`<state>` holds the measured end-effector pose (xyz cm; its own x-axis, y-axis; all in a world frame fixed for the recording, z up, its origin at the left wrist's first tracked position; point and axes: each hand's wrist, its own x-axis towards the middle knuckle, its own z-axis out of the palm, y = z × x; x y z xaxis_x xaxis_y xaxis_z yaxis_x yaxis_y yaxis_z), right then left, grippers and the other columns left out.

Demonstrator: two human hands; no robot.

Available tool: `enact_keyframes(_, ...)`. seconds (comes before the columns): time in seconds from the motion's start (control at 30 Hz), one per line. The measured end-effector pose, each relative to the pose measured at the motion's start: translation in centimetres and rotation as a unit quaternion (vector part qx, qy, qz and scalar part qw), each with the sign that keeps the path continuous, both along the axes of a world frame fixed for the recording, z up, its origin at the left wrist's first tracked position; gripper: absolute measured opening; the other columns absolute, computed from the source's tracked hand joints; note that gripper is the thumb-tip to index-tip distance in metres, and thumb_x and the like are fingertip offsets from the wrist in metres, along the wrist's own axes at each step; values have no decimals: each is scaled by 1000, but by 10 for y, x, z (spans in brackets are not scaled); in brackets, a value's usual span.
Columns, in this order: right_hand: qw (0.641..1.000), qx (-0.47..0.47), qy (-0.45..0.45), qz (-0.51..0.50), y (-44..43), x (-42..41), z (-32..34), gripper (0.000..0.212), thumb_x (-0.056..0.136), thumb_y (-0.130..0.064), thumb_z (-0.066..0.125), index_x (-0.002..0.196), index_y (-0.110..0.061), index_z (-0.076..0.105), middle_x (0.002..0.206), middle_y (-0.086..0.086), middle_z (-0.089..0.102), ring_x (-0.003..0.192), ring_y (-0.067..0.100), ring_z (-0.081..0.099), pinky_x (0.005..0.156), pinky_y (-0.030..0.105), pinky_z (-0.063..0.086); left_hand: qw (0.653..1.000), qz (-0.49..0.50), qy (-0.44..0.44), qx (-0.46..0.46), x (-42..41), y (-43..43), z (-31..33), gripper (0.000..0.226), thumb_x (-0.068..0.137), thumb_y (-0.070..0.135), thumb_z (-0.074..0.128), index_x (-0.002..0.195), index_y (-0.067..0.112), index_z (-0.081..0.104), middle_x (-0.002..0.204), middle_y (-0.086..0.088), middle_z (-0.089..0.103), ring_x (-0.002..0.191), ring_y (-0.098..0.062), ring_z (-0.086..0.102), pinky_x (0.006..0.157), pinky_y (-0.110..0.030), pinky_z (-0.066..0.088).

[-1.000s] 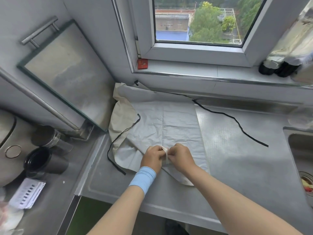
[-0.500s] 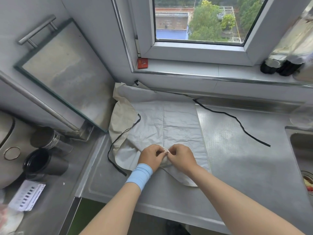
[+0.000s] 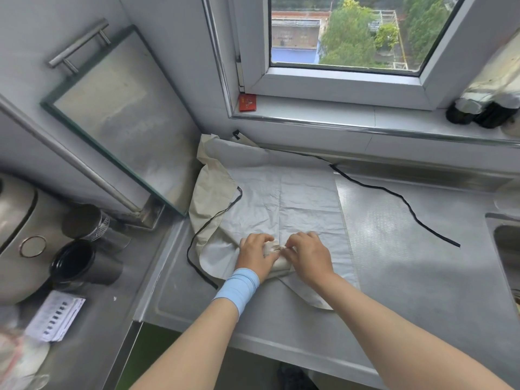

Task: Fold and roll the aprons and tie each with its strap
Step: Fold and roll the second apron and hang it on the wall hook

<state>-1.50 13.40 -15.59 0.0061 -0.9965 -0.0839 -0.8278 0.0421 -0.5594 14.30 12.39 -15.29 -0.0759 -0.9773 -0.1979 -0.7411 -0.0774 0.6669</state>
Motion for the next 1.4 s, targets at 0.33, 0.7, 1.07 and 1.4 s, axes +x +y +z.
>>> enact_keyframes(0.33, 962, 143, -209, -98, -10, 5, 37, 17, 83, -35, 68, 73, -21, 64, 75, -7, 68, 78, 15, 63, 69, 31, 49, 990, -23, 33, 134, 12, 16, 25, 22, 88, 38, 61, 106, 25, 59, 106, -1, 65, 93, -18, 60, 79, -28, 47)
enact_keyframes(0.7, 974, 93, -206, 10, -12, 25, 151, 10, 87, -20, 63, 80, -13, 64, 72, 4, 71, 65, 19, 68, 61, 34, 52, 971, -51, 199, 118, 26, 35, 118, 53, 61, 27, 80, 109, 25, 57, 90, -1, 57, 69, -9, 56, 68, -15, 50)
enact_keyframes(1.07, 943, 51, -330, -3, 18, 56, 244, 17, 86, -14, 67, 82, 2, 70, 63, 5, 62, 43, 12, 50, 44, 19, 43, 963, 63, 261, -3, 36, 61, 206, 35, 79, 52, 62, 90, 20, 71, 87, -1, 72, 78, -12, 61, 76, -29, 50)
enact_keyframes(1.4, 928, -3, -371, 22, -50, 66, 327, 20, 96, -23, 59, 83, -10, 67, 63, 2, 64, 59, 17, 57, 59, 26, 48, 937, 114, 295, -152, 43, -6, 298, 27, 92, 29, 64, 80, 6, 69, 66, 4, 59, 61, -5, 46, 62, -19, 43)
